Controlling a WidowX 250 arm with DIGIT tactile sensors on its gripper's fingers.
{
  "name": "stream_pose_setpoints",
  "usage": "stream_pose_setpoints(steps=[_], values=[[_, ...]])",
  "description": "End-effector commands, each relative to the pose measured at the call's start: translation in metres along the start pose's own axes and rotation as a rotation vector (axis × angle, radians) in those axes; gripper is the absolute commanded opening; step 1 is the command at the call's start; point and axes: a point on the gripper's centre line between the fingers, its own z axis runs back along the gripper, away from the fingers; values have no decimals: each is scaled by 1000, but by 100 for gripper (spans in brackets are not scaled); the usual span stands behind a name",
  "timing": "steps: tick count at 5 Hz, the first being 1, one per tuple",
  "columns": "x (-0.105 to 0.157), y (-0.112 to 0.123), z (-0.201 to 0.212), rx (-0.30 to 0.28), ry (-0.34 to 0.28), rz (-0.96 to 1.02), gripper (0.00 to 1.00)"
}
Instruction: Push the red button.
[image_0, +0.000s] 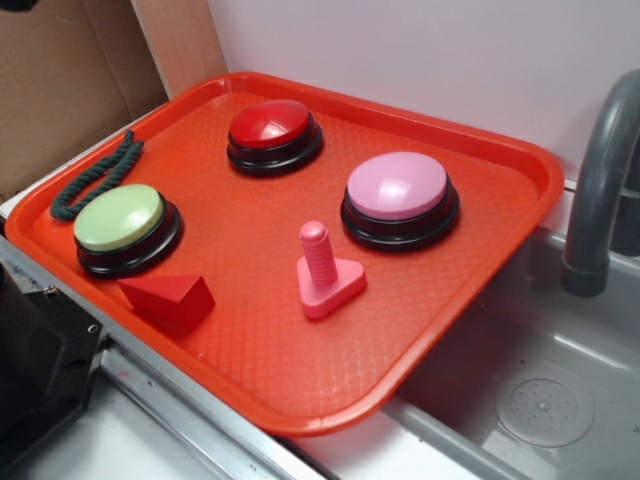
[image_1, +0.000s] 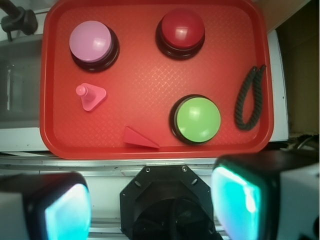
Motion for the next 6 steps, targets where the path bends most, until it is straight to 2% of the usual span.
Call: stream_pose_setpoints(steps=[1,5,6], values=[[80,78,-64,55,159,-258,100],[80,78,-64,55,159,-258,100],[113,83,-88,109,131,-291,100]])
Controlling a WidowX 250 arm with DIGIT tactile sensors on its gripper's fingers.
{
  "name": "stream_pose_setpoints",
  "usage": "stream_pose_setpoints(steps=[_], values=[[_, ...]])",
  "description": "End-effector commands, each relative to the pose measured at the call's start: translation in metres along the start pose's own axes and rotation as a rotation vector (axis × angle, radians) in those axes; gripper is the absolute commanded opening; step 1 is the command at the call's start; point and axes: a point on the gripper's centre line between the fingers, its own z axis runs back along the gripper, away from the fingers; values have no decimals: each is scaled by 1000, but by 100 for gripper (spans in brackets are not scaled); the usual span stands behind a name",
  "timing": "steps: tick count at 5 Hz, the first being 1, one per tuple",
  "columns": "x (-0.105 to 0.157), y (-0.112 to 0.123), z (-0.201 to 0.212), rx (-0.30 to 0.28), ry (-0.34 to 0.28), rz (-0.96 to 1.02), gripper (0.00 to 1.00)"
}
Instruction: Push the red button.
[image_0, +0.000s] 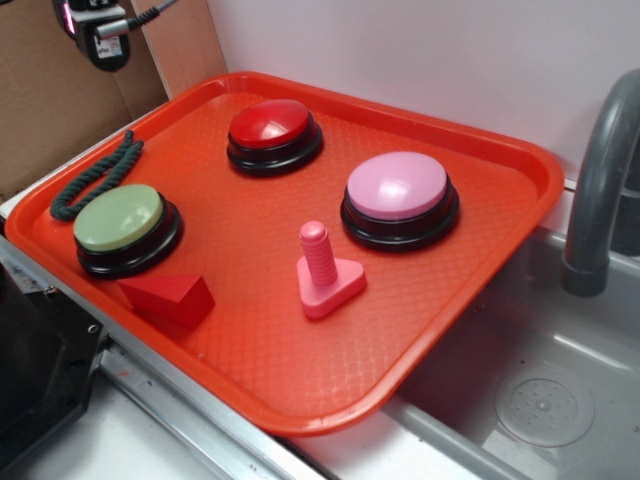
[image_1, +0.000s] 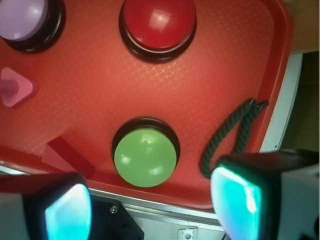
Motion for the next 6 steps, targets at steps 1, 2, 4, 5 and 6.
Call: stream_pose_setpoints(steps=[1,2,4,5,6], values=[[77,30,-18,37,-36,-20,100],[97,34,-30,74,-47,38,100],[122,15,-49,174,-212,238,100],[133,11,-56,146,-206,249,100],[141,13,-68,122,-178,263,100]])
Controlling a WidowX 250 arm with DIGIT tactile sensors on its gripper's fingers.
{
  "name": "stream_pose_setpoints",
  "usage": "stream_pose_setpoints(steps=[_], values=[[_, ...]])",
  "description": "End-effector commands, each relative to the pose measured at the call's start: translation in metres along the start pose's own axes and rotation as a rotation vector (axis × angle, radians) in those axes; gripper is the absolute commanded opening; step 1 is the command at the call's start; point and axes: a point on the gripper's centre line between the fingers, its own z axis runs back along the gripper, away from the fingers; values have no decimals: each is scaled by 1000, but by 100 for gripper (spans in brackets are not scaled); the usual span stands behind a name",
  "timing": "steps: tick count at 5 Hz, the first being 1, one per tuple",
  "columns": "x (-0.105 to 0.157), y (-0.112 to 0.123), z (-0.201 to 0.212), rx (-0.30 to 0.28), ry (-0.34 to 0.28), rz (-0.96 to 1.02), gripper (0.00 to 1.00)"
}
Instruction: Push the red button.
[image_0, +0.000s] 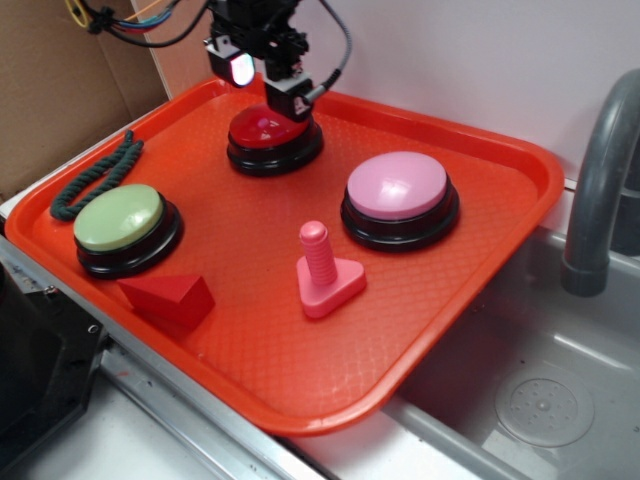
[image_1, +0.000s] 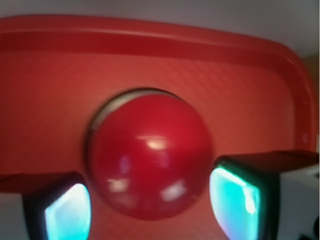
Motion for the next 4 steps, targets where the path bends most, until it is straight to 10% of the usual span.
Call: stream_pose_setpoints(steps=[1,4], values=[[17,7,-9,-43,-10,45,100],[-3,23,-3,-67,-13,84,100]])
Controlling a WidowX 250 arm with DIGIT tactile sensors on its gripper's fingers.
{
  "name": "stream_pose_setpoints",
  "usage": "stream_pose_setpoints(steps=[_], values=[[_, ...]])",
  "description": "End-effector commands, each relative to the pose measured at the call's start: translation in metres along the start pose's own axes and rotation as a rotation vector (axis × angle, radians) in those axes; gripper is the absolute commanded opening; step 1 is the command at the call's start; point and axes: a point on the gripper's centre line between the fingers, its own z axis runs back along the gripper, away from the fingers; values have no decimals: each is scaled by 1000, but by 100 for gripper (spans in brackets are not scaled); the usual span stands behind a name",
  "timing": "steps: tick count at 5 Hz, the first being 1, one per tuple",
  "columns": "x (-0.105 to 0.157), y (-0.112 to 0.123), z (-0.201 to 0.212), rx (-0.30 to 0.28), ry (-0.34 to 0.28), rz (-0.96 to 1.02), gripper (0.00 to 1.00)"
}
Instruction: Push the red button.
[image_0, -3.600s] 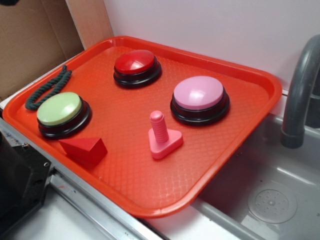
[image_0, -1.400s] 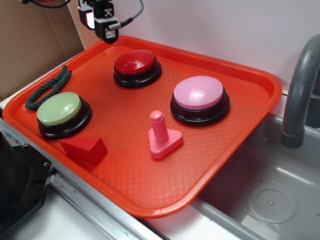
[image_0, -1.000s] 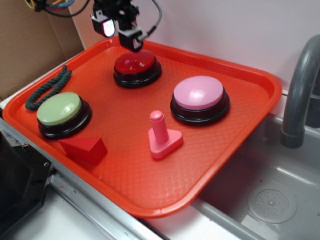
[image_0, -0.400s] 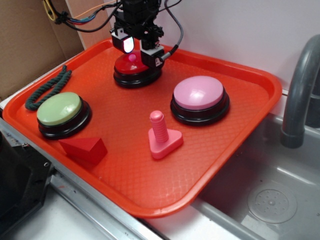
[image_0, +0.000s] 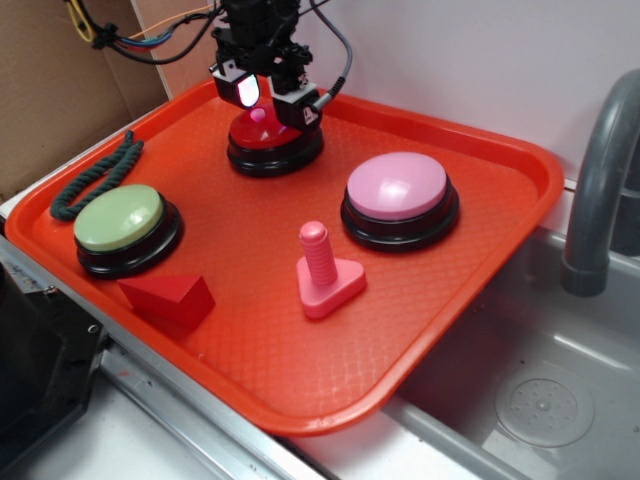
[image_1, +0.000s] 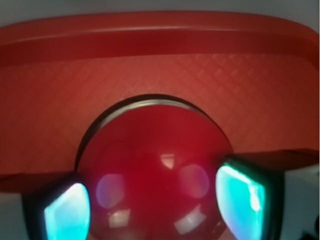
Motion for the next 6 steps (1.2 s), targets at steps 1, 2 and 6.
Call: stream_pose_setpoints(steps=[1,2,6], values=[[-5,7,36,8,-34,-121,100],[-12,7,50,39,15,-198,100],[-24,10,90,72,-64,-137,100]])
